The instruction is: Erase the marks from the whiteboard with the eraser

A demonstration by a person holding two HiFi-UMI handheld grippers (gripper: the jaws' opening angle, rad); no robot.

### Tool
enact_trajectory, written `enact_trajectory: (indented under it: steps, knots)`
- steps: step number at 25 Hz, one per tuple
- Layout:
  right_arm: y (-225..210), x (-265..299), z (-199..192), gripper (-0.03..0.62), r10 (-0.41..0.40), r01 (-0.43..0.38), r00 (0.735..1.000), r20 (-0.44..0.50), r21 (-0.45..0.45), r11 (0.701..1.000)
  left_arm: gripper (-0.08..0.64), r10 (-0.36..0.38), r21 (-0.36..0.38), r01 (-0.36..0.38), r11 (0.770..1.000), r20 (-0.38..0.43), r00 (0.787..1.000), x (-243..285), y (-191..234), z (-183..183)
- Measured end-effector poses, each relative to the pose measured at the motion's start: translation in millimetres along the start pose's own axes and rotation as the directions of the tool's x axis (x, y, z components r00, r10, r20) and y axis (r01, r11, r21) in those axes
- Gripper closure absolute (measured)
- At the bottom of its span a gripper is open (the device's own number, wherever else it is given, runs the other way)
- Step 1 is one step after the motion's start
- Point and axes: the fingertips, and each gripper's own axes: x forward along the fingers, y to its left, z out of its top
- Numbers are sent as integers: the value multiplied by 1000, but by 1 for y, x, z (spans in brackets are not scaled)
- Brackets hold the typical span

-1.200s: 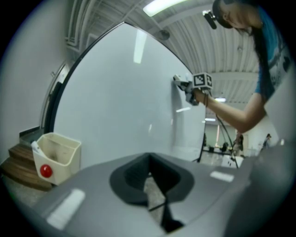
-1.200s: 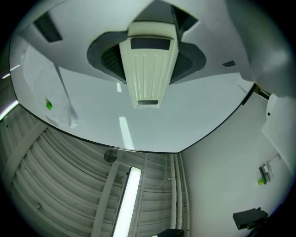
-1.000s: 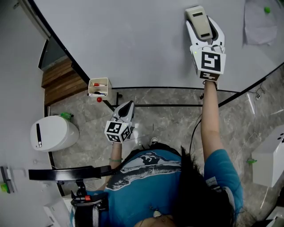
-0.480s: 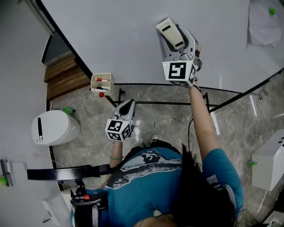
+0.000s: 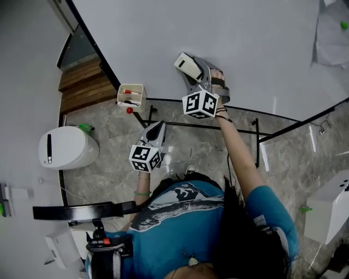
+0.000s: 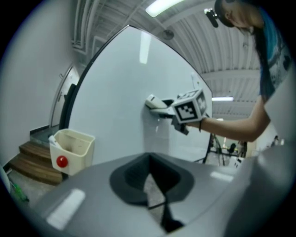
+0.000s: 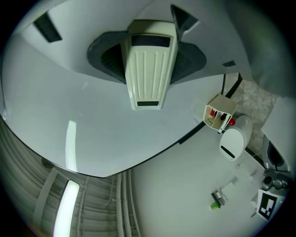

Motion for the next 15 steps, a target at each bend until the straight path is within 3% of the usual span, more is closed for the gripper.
enact_trajectory:
  steps: [7, 15]
  knots:
    - [-6, -4, 3, 330, 20, -19, 1000, -20, 23, 1000, 555, 17, -13, -17, 1000, -13, 1000, -5, 5, -4]
    - [-89, -37, 9, 330, -88, 89, 996, -14, 101, 991, 555, -30, 1, 30, 1000, -25, 999, 8, -10, -1]
